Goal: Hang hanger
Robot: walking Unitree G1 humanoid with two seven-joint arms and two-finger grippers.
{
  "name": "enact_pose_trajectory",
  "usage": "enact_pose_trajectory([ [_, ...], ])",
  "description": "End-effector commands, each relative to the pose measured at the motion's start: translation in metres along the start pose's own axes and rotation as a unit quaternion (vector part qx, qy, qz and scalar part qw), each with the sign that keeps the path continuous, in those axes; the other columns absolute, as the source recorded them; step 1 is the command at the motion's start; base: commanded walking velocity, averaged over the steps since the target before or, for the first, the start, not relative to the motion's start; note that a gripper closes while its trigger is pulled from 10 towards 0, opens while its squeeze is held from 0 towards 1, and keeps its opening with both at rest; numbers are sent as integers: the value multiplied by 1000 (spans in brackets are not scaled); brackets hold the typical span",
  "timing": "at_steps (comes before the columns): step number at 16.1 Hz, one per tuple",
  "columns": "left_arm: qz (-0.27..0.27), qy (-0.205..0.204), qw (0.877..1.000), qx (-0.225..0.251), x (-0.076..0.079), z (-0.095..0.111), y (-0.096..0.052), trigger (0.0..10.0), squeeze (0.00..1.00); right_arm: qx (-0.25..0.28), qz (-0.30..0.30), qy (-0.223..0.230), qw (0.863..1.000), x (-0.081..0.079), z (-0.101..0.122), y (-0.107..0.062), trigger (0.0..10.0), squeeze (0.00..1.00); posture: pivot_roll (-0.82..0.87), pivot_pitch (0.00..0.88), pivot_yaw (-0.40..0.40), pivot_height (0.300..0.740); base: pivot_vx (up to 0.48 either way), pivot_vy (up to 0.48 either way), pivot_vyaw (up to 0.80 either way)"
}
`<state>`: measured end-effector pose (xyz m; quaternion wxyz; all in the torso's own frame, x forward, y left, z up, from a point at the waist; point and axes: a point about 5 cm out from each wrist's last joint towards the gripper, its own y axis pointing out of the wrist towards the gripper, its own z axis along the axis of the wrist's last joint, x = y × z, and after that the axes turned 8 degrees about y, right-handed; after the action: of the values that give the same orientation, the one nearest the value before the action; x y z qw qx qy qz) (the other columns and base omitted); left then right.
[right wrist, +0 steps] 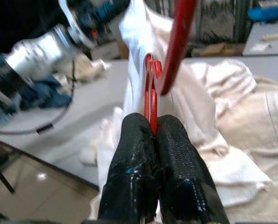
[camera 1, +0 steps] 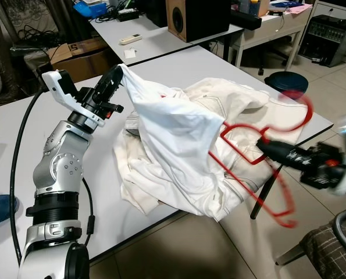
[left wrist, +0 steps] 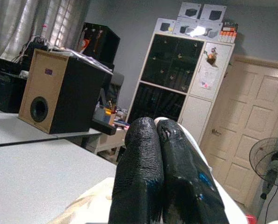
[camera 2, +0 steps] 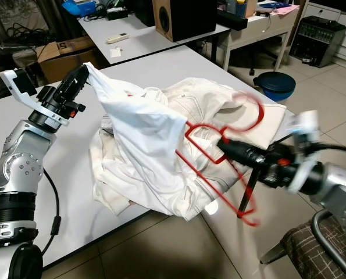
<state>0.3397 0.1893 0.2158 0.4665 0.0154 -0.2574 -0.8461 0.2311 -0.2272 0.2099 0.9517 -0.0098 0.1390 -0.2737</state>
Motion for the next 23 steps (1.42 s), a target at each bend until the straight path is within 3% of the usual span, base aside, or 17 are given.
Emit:
enact_pose_trajectory([
  [1,19,12,999,24,-5,12,5,0,0,-7,-5,-3,1000,1,-3,2,10000,0,-151,0,128,740,0,0,0],
  [3,61,24,997,30,-16,13,3,0,0,-7,-3,-9,1000,-2,-2,3,10000,0,-154,0,130,740,0,0,0],
  [6,65,-2,997,36,-19,14,-1,0,0,13,-26,-20,999,1,1,2,10000,0,-154,0,130,740,0,0,0],
  [7,69,8,997,17,-19,9,-2,0,0,34,-27,-21,999,3,5,2,10000,0,-154,0,132,740,0,0,0],
  [8,95,48,994,-26,-23,0,-4,0,0,50,-18,-22,998,1,10,1,10000,0,-154,0,132,740,0,0,0],
  [10,151,73,983,-70,-34,-16,-11,0,0,96,-6,-23,995,-4,22,1,10000,0,-152,0,131,740,0,0,0],
  [12,121,100,981,-115,-28,-27,-14,0,0,109,-14,-28,994,-3,25,2,10000,0,-153,0,131,740,0,0,0],
  [14,48,113,982,-144,-10,-39,-16,0,0,157,-36,-23,987,3,35,1,10000,0,-156,0,133,740,0,0,0],
  [15,28,98,986,-133,-3,-38,-15,0,0,132,-45,-31,990,4,30,3,10000,0,-158,0,134,740,0,0,0],
  [16,-14,43,994,-96,11,-32,-11,0,0,113,-60,-42,991,6,24,6,10000,0,-157,0,133,740,0,0,0],
  [17,-45,10,996,-74,20,-26,-8,0,0,143,-76,-35,986,10,28,7,10000,0,-157,0,133,740,0,0,0],
  [19,-42,-8,998,-37,25,-14,1,353,0,195,-79,-33,977,11,43,10,10000,0,-157,0,133,740,0,0,0],
  [20,-42,-12,999,-27,26,-11,4,0,0,215,-72,-26,974,10,47,11,10000,0,-157,0,133,740,0,0,0],
  [21,-78,-29,996,-26,38,-7,9,0,0,243,-52,-1,969,7,50,16,10000,0,-153,0,130,740,0,0,0],
  [22,-115,-18,991,-67,49,-17,6,0,0,237,-44,-11,971,3,46,22,10000,0,-150,0,130,740,0,0,0],
  [23,-122,14,986,-114,51,-30,1,0,0,274,-35,7,961,2,51,23,10000,0,-147,0,131,740,0,0,0],
])
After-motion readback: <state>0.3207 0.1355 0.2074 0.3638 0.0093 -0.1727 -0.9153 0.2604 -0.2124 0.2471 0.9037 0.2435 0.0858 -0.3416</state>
